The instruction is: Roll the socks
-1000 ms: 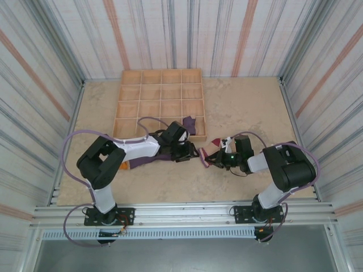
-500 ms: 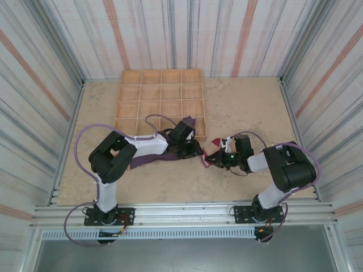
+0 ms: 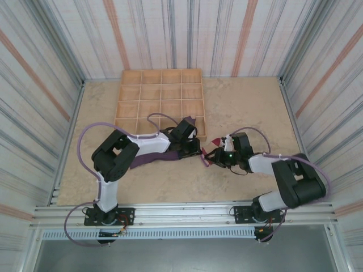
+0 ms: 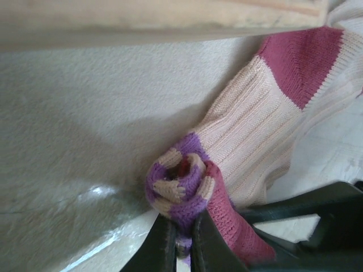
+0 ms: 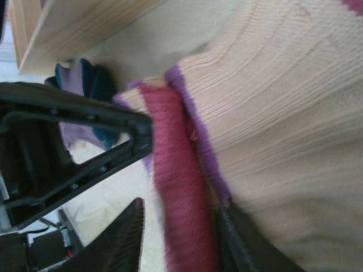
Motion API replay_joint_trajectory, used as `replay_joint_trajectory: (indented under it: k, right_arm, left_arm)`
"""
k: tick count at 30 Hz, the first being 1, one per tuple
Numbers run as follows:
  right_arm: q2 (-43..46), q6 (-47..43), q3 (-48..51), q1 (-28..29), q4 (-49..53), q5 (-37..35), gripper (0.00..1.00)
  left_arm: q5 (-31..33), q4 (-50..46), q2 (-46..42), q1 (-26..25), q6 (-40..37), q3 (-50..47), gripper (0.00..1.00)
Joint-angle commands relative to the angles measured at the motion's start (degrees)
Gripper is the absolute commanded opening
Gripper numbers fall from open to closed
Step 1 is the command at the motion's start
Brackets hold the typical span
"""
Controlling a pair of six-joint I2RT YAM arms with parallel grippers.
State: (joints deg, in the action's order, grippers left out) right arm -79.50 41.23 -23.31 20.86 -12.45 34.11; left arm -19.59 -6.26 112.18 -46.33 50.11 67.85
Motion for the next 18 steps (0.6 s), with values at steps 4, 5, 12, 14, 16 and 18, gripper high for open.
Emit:
replay_joint_trajectory:
  k: [4, 5, 12, 14, 16, 18]
  right_arm:
    - [15.4, -7.5, -3.6, 11.3, 20.9, -25.9, 0.58]
    - [17.7, -8.6, -4.2, 14.2, 22.7, -30.4, 0.6]
    - [25.3, -16.6, -5.4, 31.5, 27.3, -53.3, 0.63]
    - [24.0, -18.8, -5.9, 35.4, 27.1, -57.2, 0.63]
    - [20.6, -20.4, -6.8, 39.1, 26.6, -60.5, 0.62]
    - [16.5, -21.9, -8.0, 42.7, 25.4, -63.5, 0.62]
  left_arm:
    - [-0.9, -13.5, -2.1, 1.2, -2.2, 2.4, 0.0]
    - [-1.4, -14.7, -2.1, 1.3, -2.5, 2.8, 0.0]
    - [-4.2, -20.6, -2.0, 1.8, -4.5, 5.4, 0.0]
    - [-4.8, -20.9, -2.1, 2.0, -4.4, 5.3, 0.0]
    - [-4.8, -21.4, -2.2, 2.2, -4.5, 5.4, 0.0]
    - [-5.0, -21.8, -2.2, 2.4, -4.6, 5.4, 0.0]
